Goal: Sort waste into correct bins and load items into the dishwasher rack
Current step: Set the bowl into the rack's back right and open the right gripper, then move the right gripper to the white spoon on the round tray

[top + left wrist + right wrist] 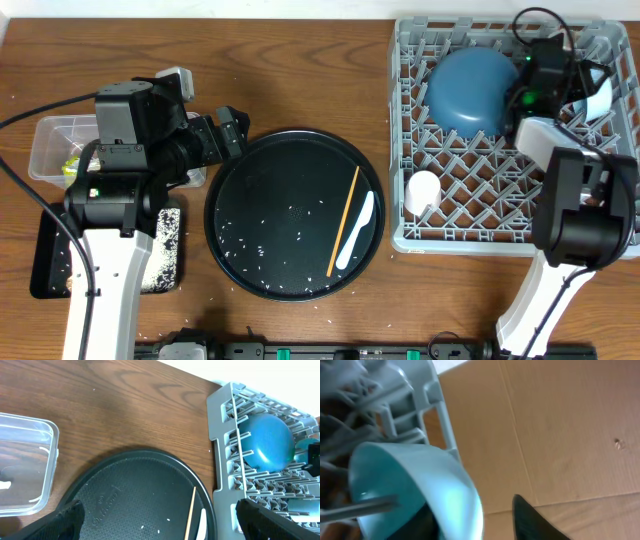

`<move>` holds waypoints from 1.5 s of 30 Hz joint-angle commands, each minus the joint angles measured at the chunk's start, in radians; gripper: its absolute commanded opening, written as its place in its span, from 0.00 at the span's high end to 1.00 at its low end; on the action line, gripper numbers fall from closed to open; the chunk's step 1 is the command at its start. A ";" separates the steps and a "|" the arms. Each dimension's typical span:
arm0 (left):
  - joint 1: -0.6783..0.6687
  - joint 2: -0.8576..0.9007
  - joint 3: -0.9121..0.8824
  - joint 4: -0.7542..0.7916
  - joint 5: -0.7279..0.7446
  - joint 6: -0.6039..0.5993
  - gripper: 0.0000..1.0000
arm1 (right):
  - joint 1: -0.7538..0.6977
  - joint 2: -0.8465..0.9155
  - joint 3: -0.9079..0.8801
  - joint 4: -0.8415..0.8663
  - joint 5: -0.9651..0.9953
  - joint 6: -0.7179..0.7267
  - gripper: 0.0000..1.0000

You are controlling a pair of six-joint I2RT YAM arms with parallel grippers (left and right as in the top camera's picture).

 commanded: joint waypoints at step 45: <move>0.004 -0.004 0.025 0.000 0.009 0.005 0.02 | 0.748 -0.570 -0.007 -1.297 -0.912 1.662 0.72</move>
